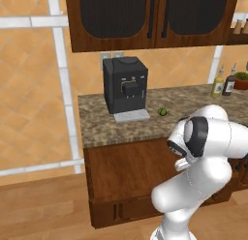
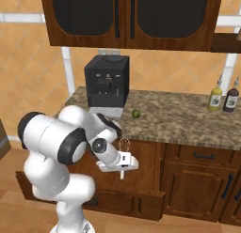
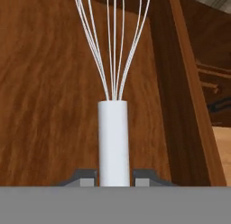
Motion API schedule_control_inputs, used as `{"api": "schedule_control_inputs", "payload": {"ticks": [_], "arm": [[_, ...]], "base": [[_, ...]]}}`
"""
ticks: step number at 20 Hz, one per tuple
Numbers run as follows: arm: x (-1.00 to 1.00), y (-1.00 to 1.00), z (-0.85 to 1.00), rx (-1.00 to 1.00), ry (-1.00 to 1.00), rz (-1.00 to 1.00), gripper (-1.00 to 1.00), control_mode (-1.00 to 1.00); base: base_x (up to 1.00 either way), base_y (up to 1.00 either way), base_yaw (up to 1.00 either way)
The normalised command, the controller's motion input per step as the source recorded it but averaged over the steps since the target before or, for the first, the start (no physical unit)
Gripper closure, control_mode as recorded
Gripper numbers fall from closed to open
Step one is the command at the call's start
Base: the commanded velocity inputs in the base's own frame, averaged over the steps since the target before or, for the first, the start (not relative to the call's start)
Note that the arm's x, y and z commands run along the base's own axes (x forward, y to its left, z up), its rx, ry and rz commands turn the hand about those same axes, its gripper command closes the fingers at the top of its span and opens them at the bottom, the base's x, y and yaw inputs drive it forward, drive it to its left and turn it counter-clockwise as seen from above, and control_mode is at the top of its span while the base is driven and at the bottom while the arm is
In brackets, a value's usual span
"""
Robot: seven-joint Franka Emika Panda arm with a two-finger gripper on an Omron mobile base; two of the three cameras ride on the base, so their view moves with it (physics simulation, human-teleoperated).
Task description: Pick the whisk from the drawer and place it on the counter.
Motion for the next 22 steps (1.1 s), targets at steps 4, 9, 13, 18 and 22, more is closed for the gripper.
{"api": "schedule_control_inputs", "payload": {"ticks": [4,9,13,18,22], "arm": [[0.0,-0.25,1.0,0.16,0.11,0.0,1.0,-1.0],[0.05,-0.34,1.0,0.23,0.12,0.0,1.0,-1.0],[0.37,-0.33,1.0,0.21,0.15,0.0,1.0,-1.0],[0.86,-0.35,1.0,0.17,0.25,0.0,1.0,-1.0],[0.99,-0.43,1.0,0.15,0.31,0.0,1.0,-1.0]], "base": [[0.0,0.0,0.0],[0.0,0.0,0.0],[0.0,0.0,0.0],[0.0,0.0,0.0],[0.0,0.0,0.0]]}}
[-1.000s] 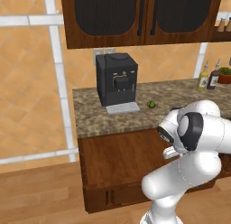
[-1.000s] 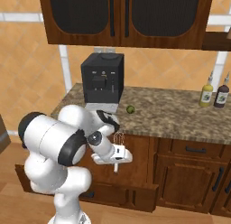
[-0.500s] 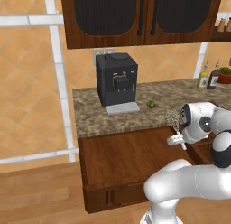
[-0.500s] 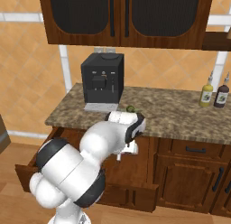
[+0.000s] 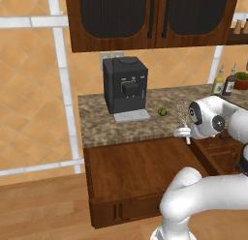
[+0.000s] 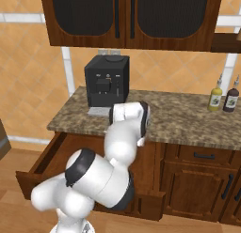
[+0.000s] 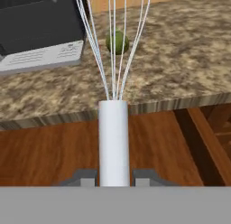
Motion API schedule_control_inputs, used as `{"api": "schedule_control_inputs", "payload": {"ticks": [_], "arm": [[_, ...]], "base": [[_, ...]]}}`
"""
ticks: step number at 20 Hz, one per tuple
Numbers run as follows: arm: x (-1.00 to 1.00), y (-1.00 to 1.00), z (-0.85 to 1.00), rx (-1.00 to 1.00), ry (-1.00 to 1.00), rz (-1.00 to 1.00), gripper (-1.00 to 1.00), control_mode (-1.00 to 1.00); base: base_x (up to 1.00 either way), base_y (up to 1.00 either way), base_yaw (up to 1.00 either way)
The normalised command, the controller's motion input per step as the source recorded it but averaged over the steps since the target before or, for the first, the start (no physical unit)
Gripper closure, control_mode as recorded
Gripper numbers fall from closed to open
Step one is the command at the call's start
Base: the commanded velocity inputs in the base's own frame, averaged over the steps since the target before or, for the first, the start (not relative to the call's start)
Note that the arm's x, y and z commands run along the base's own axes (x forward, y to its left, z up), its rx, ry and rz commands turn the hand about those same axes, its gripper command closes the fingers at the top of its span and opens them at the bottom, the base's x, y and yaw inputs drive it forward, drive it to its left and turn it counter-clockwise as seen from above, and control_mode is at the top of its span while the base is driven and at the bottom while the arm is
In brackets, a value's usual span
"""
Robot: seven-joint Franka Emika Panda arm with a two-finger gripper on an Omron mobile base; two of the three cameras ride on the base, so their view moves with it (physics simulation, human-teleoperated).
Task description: Pick the whisk from the drawer and place it on the counter.
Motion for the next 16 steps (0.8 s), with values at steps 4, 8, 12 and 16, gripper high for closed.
{"api": "schedule_control_inputs", "payload": {"ticks": [4,8,12,16], "arm": [[0.83,-0.56,0.99,0.08,0.22,0.0,1.0,-1.0],[0.65,-0.75,0.58,0.0,0.13,-0.03,1.0,-1.0],[0.67,-0.63,0.53,-0.04,0.21,-0.03,1.0,-1.0],[0.74,-0.31,0.09,-0.05,0.27,-0.05,1.0,-1.0]], "base": [[0.0,0.0,0.0],[0.0,0.0,0.0],[0.0,0.0,0.0],[0.0,0.0,0.0]]}}
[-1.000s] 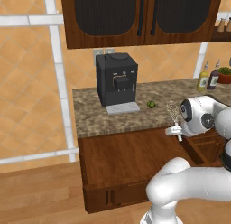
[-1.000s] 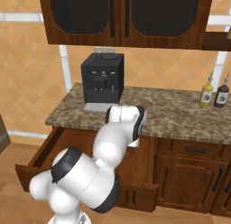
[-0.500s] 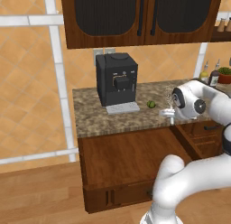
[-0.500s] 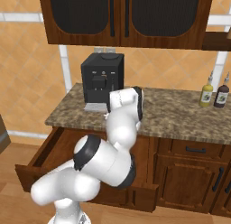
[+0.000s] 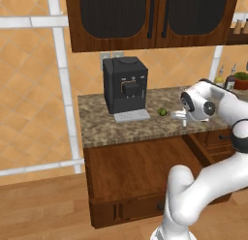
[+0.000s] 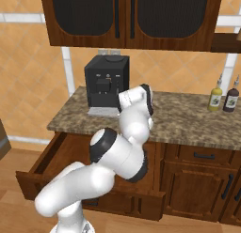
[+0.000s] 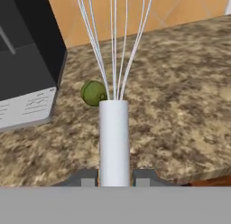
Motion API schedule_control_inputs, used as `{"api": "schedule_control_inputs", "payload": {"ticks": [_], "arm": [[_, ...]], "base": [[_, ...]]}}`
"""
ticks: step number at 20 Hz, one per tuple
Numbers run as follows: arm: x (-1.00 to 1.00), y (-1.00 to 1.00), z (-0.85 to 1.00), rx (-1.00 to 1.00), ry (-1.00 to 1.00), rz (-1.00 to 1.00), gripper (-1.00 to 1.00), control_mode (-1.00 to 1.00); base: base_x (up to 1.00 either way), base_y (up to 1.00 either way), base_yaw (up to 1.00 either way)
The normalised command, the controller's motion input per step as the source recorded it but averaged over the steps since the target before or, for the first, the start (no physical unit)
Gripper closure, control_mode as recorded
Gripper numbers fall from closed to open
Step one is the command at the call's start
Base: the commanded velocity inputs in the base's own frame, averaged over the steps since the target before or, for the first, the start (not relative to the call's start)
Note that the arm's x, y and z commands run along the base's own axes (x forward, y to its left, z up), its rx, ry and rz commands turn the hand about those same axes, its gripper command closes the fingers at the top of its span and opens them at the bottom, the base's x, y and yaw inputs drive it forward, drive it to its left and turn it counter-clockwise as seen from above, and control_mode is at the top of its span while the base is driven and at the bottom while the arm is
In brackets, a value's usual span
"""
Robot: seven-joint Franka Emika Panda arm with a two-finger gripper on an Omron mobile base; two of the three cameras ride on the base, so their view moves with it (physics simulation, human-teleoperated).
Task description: Pick the whisk from the drawer and place it on the counter.
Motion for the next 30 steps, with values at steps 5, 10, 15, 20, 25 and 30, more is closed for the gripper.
{"api": "schedule_control_inputs", "payload": {"ticks": [5,10,15,20,25,30], "arm": [[0.9,-0.45,-0.04,-0.02,0.2,0.0,1.0,-1.0],[0.71,-0.77,-0.01,-0.02,0.17,-0.04,1.0,-1.0],[0.61,-0.62,0.0,-0.02,0.17,-0.11,1.0,-1.0],[0.67,-0.2,0.08,0.0,0.19,-0.02,1.0,-1.0],[0.61,0.0,0.06,0.0,0.19,0.0,-1.0,-1.0],[0.0,0.0,0.0,0.0,0.01,0.0,-1.0,-1.0]], "base": [[0.0,0.0,0.0],[0.0,0.0,0.0],[0.0,0.0,0.0],[0.0,0.0,0.0],[0.0,0.0,0.0],[0.0,0.0,0.0]]}}
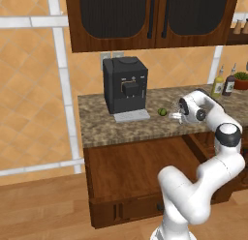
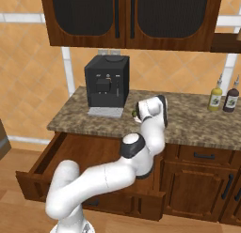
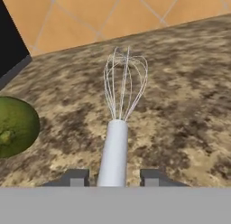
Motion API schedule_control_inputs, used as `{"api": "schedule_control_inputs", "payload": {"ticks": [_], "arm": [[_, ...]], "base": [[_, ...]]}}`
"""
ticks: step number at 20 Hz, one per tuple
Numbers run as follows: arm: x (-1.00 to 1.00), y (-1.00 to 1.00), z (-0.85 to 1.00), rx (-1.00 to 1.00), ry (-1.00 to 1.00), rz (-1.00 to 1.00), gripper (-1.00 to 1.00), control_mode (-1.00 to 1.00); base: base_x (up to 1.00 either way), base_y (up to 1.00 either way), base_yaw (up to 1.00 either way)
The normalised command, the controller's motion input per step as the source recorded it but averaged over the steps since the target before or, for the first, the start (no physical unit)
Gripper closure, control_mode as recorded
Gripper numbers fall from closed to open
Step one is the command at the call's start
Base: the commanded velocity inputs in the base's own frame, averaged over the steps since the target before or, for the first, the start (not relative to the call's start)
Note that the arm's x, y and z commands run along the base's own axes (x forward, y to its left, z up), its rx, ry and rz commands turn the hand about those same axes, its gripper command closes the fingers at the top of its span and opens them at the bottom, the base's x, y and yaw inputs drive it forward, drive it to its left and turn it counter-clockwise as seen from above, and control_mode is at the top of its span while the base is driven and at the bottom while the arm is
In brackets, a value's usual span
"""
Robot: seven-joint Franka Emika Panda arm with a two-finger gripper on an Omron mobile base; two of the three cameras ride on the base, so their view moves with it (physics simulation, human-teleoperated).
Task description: Pick the whisk from the drawer and place it on the counter.
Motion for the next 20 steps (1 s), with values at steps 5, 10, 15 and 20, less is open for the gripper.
{"api": "schedule_control_inputs", "payload": {"ticks": [5,10,15,20], "arm": [[-0.1,-0.03,0.54,0.0,0.0,-0.04,-1.0,-1.0],[-0.9,-0.45,1.0,0.0,0.0,-0.02,-1.0,-1.0],[-1.0,0.16,0.95,-0.04,0.0,-0.02,-1.0,-1.0],[-0.79,0.97,0.94,-0.16,-0.01,0.0,-1.0,-1.0]], "base": [[0.0,0.0,0.0],[0.0,0.0,0.0],[0.0,0.0,0.0],[0.0,0.0,0.0]]}}
